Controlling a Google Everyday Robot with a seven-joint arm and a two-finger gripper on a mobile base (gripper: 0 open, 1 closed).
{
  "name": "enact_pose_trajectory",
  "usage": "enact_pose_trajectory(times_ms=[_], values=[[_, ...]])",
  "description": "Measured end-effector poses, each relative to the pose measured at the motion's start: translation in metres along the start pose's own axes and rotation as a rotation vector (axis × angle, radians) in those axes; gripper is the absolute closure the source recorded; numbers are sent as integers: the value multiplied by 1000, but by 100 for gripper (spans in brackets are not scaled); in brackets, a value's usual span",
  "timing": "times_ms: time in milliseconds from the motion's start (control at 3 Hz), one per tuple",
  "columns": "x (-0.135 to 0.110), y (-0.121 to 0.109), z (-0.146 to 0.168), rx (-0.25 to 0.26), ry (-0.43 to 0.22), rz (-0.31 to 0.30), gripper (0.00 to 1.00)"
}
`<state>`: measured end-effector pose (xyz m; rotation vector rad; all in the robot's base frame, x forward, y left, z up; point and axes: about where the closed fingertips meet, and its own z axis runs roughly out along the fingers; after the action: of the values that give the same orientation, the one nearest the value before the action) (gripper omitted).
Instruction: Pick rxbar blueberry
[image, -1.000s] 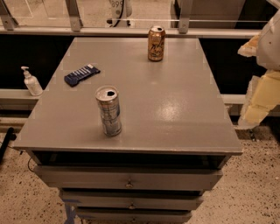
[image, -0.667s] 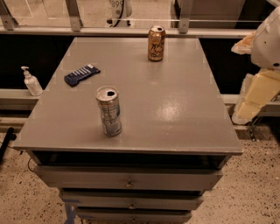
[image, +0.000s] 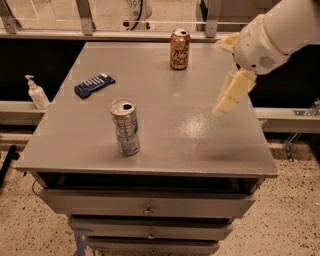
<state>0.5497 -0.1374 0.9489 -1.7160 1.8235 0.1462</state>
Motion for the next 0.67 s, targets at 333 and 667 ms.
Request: enact_pose_trajectory(times_ms=[333,667], values=[[-46,-29,56,-12,-186,12,0],[-46,-29,56,-12,-186,12,0]])
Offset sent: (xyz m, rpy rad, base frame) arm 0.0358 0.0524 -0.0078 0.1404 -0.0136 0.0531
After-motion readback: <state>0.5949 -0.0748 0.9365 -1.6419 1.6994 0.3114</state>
